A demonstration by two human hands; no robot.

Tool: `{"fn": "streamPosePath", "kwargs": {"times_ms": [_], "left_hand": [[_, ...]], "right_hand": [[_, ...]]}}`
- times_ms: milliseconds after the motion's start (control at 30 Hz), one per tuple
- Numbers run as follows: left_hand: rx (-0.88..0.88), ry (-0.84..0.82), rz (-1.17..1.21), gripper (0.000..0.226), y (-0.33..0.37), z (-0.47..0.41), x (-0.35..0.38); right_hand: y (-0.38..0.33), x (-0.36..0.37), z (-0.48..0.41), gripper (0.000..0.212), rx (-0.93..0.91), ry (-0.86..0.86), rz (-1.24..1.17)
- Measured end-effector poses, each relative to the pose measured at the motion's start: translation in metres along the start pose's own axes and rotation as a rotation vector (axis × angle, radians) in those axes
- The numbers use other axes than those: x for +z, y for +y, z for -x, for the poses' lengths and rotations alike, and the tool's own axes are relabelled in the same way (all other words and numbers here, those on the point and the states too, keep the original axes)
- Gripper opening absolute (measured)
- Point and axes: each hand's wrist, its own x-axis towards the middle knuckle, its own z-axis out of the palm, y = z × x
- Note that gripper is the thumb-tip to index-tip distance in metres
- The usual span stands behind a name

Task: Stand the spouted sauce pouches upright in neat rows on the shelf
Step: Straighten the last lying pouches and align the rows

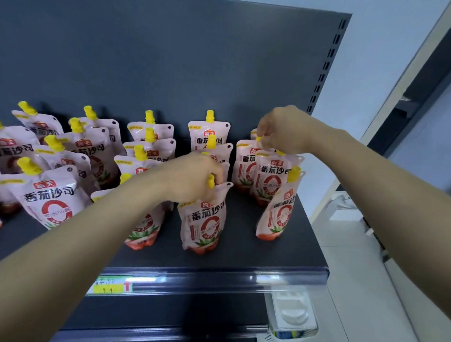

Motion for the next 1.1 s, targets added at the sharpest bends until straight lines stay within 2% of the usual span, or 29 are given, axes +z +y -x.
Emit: {"fn": "streamPosePath", "kwargs": {"times_ms": [233, 333, 433, 600, 767, 900, 1000, 1100], "left_hand": [[0.045, 0.043, -0.059, 0.015, -0.012, -0.001, -0.002], [0.028, -0.006, -0.08, 0.013, -0.014, 0.002, -0.004], [0.032, -0.051, -0.039, 0.025, -0.004, 0.005, -0.007], [0.089, 0.115, 0.166, 0.031, 0.038, -0.013, -0.003], [0.132, 0.085, 0.172, 0.03, 0.078, -0.049, 0.03], [0.083, 0.096, 0.247, 0.023, 0.083, -0.072, 0.047], [0.064, 0.067, 0.301, 0.016, 0.079, -0.075, 0.047], [0.069, 0.001, 0.374, 0.014, 0.079, -0.067, 0.048]], "right_hand": [[-0.002, 0.013, 0.0, 0.03, 0.022, 0.01, -0.026], [0.004, 0.017, 0.0, 0.03, 0.035, 0.014, -0.028], [0.011, 0.016, -0.003, 0.031, 0.039, 0.025, -0.032], [0.032, 0.009, -0.004, 0.025, 0.066, 0.019, -0.028], [0.06, 0.006, -0.006, 0.027, 0.116, -0.132, 0.001], [0.076, 0.021, -0.012, 0.019, 0.005, -0.226, 0.074], [0.082, 0.032, -0.017, 0.032, -0.048, -0.276, 0.031], [0.087, 0.042, -0.023, 0.029, -0.069, -0.291, -0.049]]}}
